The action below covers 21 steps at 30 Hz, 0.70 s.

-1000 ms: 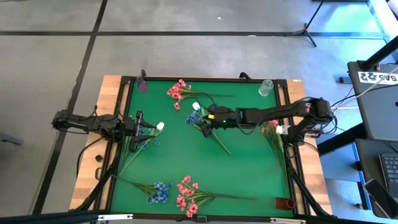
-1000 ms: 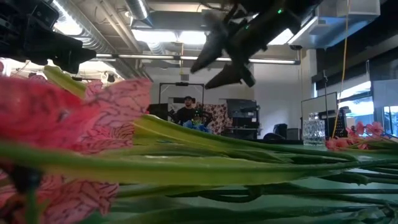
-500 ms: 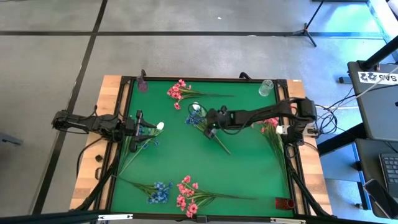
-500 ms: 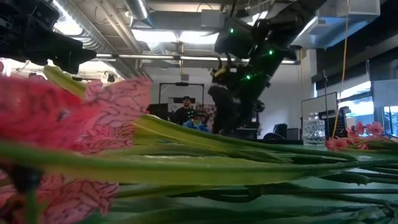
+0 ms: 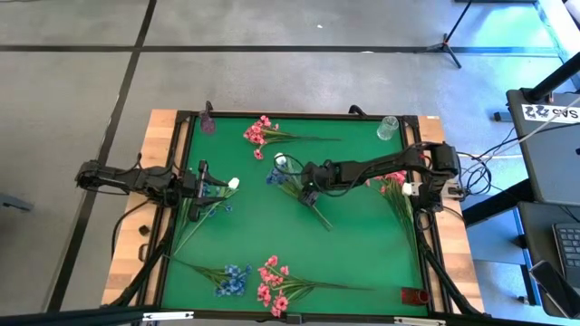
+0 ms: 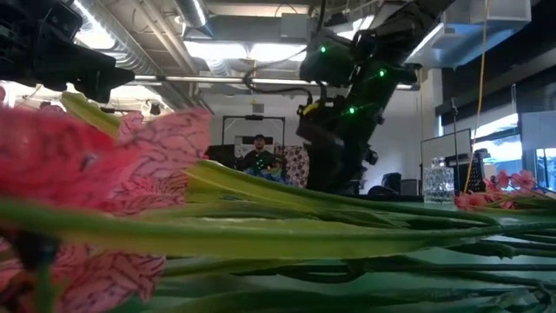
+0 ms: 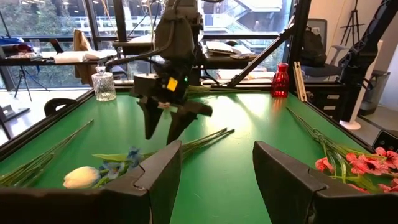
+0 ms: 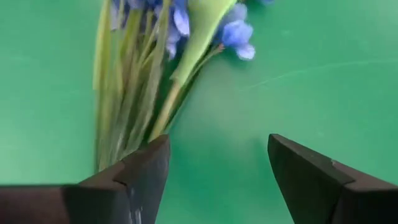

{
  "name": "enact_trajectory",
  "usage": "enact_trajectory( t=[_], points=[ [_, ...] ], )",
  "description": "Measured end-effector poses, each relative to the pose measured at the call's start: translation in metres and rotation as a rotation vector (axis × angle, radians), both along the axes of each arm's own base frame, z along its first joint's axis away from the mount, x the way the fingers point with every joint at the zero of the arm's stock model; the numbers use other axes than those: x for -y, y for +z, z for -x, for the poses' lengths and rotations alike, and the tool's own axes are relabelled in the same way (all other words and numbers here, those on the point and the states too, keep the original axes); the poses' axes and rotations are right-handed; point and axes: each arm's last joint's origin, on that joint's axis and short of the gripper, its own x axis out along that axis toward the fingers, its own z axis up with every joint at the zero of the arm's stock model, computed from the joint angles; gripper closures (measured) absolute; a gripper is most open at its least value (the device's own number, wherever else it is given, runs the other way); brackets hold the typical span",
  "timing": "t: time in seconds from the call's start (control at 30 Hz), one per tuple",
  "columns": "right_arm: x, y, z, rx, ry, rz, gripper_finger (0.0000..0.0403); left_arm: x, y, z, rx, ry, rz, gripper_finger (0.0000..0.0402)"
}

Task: Sort flowers into vase by color
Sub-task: Put the top white flower into the transparent vase

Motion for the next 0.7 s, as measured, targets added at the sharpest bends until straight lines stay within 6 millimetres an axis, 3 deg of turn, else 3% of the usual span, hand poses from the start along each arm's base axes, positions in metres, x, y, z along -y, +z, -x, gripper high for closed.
enact_trajectory(
  t=[0.2, 0.53, 0.7],
  points=[
    [0.001, 0.014, -0.009, 0.069, -0.012, 0.018, 0.0134, 0.000, 0.000, 0.000, 0.000, 0.000, 0.000, 0.0208],
    [0.005, -0.018, -0.015, 0.004, -0.036, 0.040, 0.0134, 0.000, 0.000, 0.000, -0.001, 0.000, 0.000, 0.0208],
    [0.005, -0.018, -0.011, -0.043, -0.040, 0.047, 0.0135, 0.000, 0.000, 0.000, 0.000, 0.000, 0.000, 0.0208]
  ],
)
